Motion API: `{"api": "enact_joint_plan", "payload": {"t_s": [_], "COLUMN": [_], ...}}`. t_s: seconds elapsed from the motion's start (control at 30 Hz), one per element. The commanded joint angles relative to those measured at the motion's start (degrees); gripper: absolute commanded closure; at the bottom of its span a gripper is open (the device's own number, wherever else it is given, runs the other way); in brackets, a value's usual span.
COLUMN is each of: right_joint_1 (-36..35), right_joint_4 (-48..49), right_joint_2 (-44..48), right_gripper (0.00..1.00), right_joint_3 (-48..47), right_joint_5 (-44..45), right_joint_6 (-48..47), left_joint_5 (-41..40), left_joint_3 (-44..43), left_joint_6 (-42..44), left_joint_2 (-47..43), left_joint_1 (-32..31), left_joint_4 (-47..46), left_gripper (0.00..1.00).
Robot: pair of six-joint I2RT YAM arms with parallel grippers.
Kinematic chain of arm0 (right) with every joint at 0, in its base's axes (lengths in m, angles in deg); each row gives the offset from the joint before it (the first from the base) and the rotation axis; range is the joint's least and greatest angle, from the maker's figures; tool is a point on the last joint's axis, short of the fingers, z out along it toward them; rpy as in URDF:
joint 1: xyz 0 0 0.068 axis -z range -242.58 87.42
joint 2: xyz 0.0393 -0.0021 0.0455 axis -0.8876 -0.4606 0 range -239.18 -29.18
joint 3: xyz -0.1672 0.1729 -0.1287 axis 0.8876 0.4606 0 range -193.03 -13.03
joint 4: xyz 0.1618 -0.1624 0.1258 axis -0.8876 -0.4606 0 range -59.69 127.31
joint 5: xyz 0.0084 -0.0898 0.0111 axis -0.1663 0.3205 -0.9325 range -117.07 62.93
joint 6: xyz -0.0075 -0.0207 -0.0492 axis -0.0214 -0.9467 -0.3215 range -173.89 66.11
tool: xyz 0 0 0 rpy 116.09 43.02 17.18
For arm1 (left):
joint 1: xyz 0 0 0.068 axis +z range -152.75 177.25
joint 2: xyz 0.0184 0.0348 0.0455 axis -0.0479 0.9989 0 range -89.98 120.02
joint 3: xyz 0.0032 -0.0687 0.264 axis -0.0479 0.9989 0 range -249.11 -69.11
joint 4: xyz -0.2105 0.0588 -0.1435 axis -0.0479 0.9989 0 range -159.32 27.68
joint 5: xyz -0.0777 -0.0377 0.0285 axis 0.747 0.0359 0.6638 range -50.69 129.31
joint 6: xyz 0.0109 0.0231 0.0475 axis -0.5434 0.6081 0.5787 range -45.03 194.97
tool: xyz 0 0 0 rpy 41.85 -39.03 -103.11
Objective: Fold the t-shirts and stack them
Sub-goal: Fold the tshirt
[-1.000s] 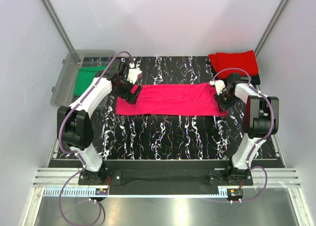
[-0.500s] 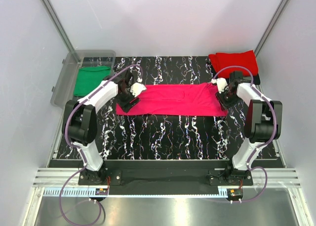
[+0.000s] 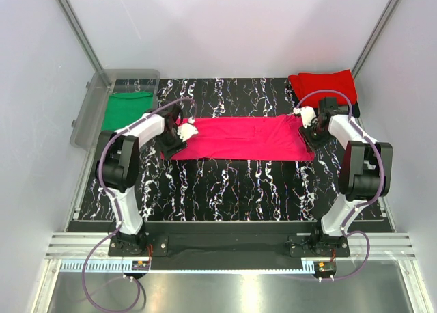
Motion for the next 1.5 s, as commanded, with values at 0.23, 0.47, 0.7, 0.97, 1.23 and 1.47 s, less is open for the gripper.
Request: {"api": "enact_joint_plan", "payload": {"t_s": [0.23, 0.47, 0.7, 0.97, 1.23, 1.47], "right_joint_1": [0.4, 0.3, -0.2, -4.0, -12.7, -13.7], "right_joint_4": [-0.8, -0.9, -2.7, -3.1, -3.1, -3.0], "right_joint_2": [2.2, 2.2, 3.0, -1.6, -9.5, -15.2], "right_gripper": [0.62, 0.62, 0.62, 0.62, 0.63, 0.64], "right_joint_3": [-1.6, -2.1, -4.6, -9.3, -15.2, -19.7], "right_joint_5": [-0.8, -1.5, -6.0, -8.1, -9.1, -6.1], "right_joint_6": [1.6, 2.3, 5.8, 7.6, 9.3, 10.8], "left_joint_5": [-3.1, -3.6, -4.3, -2.5, 0.6, 0.6], "left_joint_3": [2.4, 4.0, 11.9, 21.7, 21.9, 20.4], "left_joint_6": [2.5, 2.2, 3.5, 2.2, -3.4, -5.0], "left_joint_2": [1.8, 2.7, -5.3, -17.0, -20.2, -22.3], "left_joint_1": [0.0, 0.0, -1.6, -7.6, -15.2, -22.3], "left_joint_4": [-1.5, -1.8, 0.9, 9.0, 15.8, 18.2], "left_gripper": [0.47, 0.88, 1.0, 1.0, 1.0, 1.0]}}
